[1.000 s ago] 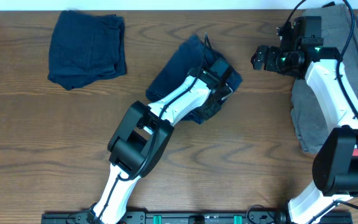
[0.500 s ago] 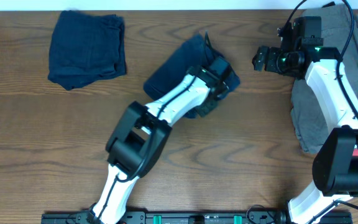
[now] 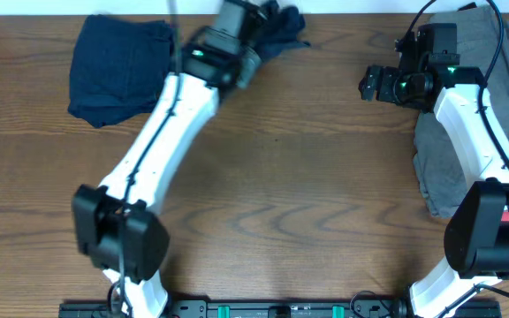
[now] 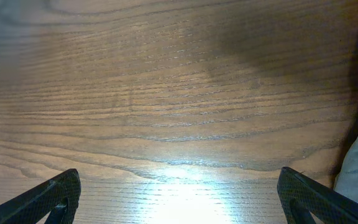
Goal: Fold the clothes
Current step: 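Carry the shorts with the left gripper to the top-left pile, then lower the shorts onto the navy garment and open the left gripper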
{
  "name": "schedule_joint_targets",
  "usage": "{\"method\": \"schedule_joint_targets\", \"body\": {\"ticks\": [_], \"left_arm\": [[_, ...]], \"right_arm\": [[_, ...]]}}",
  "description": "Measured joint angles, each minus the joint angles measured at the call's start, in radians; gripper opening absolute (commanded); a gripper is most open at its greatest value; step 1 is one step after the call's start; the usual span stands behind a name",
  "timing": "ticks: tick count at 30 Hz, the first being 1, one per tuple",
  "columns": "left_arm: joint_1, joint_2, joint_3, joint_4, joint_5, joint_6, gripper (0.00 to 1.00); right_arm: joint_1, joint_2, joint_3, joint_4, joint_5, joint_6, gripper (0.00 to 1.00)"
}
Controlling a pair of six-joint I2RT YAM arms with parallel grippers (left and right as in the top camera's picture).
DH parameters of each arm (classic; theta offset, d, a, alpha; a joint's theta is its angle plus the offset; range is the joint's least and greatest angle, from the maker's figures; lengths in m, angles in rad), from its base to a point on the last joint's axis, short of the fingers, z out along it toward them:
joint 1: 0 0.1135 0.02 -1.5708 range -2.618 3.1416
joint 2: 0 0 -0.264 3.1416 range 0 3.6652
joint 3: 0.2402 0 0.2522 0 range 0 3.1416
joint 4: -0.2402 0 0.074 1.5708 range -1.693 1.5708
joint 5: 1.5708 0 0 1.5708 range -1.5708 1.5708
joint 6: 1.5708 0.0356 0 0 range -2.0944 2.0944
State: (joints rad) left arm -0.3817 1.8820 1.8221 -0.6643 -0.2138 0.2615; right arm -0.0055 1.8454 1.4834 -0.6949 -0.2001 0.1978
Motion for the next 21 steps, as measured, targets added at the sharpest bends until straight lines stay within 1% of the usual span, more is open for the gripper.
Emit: {"method": "schedule_joint_targets", "body": {"ticks": [5,10,16,21], "left_arm": [[0.083,-0.023,0.000,0.093,-0.064,0.005,0.06],[0.201,-0.023,0.000,0.151,-0.136,0.007,0.06],[0.342,-0.023,0.000,0.202,-0.172,0.008,0.06],[0.405,-0.019,0.000,0.216,-0.184,0.008,0.06]], "right_arm": [[0.000,0.000,0.000,0.000,0.000,0.000,0.99],[0.000,0.000,0.000,0.000,0.003,0.000,0.99],[0.000,0.000,0.000,0.002,0.003,0.000,0.99],[0.000,0.000,0.000,0.005,0.004,0.000,0.99]]}}
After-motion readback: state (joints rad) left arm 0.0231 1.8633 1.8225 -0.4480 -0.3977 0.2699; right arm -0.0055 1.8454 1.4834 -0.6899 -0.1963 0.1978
